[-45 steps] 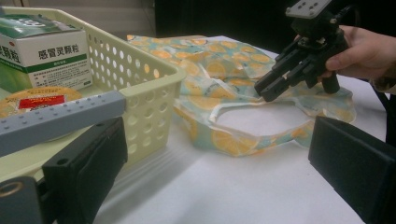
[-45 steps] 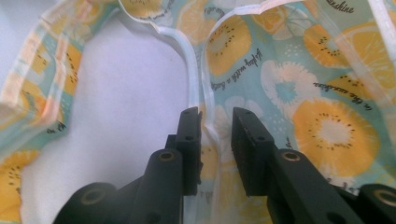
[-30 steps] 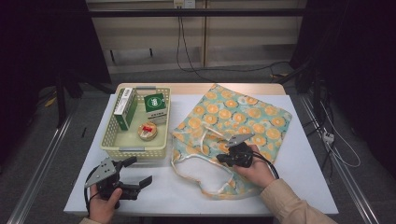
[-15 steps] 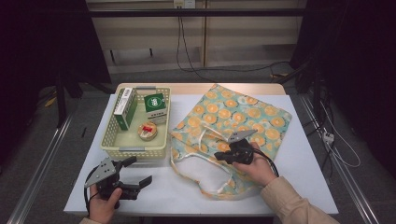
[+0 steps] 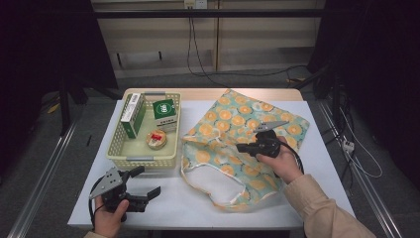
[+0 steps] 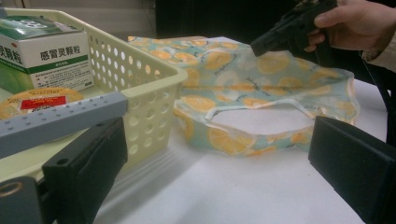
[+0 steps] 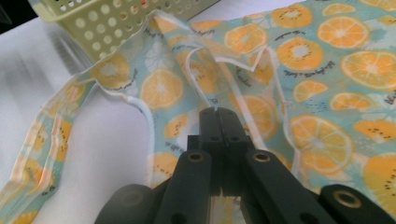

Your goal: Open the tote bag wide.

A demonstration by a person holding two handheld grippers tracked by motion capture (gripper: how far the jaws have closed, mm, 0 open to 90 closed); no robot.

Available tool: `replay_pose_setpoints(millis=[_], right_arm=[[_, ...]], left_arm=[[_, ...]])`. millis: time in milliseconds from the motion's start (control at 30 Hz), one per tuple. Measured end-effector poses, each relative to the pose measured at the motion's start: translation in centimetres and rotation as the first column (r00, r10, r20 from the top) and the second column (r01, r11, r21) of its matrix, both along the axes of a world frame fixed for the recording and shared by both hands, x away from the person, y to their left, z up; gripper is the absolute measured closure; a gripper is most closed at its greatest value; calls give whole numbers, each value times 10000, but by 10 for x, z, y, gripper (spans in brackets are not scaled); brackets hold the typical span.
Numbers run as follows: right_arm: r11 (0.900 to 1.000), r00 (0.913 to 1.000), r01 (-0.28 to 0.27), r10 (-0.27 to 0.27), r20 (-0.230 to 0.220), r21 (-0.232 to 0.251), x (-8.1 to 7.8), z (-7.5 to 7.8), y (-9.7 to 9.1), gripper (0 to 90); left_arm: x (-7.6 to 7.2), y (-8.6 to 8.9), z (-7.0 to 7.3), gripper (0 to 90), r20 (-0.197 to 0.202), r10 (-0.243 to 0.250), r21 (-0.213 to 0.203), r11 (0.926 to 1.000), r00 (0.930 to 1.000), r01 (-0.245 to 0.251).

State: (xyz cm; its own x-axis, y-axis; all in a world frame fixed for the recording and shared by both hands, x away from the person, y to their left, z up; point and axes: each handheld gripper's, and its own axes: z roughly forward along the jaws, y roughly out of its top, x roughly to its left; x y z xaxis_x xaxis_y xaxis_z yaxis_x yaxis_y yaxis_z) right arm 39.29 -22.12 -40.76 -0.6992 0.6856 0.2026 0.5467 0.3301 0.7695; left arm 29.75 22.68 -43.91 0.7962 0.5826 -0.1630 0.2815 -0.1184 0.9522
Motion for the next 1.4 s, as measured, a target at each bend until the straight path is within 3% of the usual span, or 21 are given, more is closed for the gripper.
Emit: replay_pose_setpoints(millis=[200, 333, 500, 667, 1033, 1233, 1400], right_arm=[[9989, 9989, 467, -467, -97, -69, 14, 0, -10, 900], [9963, 9958, 832, -840, -368, -237, 21, -9, -17, 900], [9918, 9923, 1184, -1199, -303, -478, 28, -17, -23, 900], [9937, 9935, 956, -989, -561, -576, 30, -29, -18, 900], [9886, 9938, 1013, -1058, -347, -1117, 27, -43, -17, 896], [9863, 9945, 1014, -1037, -111, -1304, 24, -41, -18, 793], [9815, 9955, 935, -894, 316, -1671, 17, -32, -12, 605]], left_arm=[[0, 0, 0, 44, 6, 16, -7, 10000, 10000, -16], [0, 1, 0, 44, 3, 11, -17, 10000, 10000, -11], [0, 0, 0, 44, 16, -35, -1, 10000, 10000, 35], [0, 0, 0, 44, 19, -24, 10, 10000, 10000, 24], [0, -1, 0, 44, 14, -50, 37, 10000, 10000, 50], [0, -1, -1, 44, -3, -64, 37, 10000, 10000, 64], [0, -2, 0, 44, 28, -51, 41, 10000, 10000, 51]])
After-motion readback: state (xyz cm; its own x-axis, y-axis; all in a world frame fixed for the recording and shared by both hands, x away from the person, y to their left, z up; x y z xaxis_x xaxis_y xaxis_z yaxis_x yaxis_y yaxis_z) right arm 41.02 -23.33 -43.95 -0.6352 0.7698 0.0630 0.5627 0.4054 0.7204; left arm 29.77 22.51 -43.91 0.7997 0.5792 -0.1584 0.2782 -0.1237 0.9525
